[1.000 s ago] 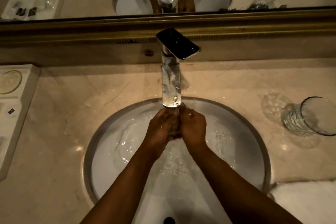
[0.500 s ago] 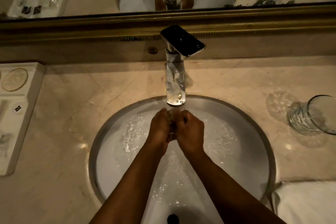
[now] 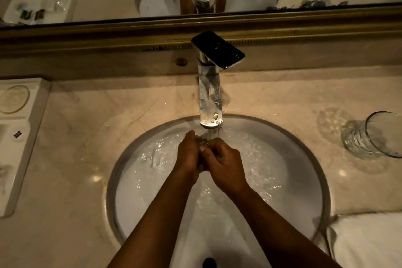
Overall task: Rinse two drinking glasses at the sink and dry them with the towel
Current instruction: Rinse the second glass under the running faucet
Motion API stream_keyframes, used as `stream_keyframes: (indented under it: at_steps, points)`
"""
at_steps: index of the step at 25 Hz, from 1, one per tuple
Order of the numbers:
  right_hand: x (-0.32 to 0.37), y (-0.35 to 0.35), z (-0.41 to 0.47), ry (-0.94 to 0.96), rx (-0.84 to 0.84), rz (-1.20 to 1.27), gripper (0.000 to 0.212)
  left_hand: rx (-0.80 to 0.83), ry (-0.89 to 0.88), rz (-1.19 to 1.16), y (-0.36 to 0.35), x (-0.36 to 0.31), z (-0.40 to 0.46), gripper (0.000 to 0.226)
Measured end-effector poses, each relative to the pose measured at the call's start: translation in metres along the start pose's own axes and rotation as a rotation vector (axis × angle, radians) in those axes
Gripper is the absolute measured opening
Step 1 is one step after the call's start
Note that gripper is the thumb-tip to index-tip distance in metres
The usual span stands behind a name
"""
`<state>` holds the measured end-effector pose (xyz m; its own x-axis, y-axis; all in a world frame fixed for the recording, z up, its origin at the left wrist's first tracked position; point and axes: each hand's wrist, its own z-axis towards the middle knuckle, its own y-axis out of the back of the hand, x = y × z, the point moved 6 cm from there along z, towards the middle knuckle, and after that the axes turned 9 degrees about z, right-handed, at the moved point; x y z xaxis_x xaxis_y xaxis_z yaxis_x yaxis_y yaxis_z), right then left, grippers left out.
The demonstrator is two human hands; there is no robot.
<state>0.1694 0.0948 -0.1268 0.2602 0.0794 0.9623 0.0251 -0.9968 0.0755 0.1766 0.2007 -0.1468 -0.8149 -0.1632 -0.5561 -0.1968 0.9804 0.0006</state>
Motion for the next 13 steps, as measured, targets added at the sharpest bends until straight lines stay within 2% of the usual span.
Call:
stream_keyframes:
  at_steps: [2, 5, 7, 8, 9, 11, 13]
  points:
    - [0.002, 0.009, 0.006, -0.069, -0.152, 0.000, 0.032, 0.114, -0.023, 0.132, -0.004, 0.004, 0.000, 0.057]
    - [0.001, 0.013, 0.016, -0.348, -0.359, 0.188, 0.046, -0.026, -0.325, 0.372, 0.000, 0.002, 0.000, 0.042]
    - [-0.003, 0.007, 0.016, -0.568, -0.330, 0.394, 0.044, -0.123, -0.592, 0.416, 0.003, -0.003, -0.004, 0.028]
    - [-0.004, 0.004, 0.015, -0.618, -0.275, 0.458, 0.040, -0.141, -0.672, 0.402, 0.005, -0.005, -0.007, 0.023]
    - [-0.001, 0.001, 0.013, -0.603, -0.208, 0.486, 0.033, -0.161, -0.667, 0.358, 0.008, -0.007, -0.007, 0.017]
    - [0.003, -0.007, 0.010, -0.427, -0.075, 0.502, 0.022, -0.196, -0.507, 0.226, 0.012, -0.013, 0.004, 0.016]
    - [0.004, -0.014, 0.005, -0.238, 0.015, 0.439, 0.024, -0.217, -0.323, 0.165, 0.014, -0.018, 0.016, 0.023]
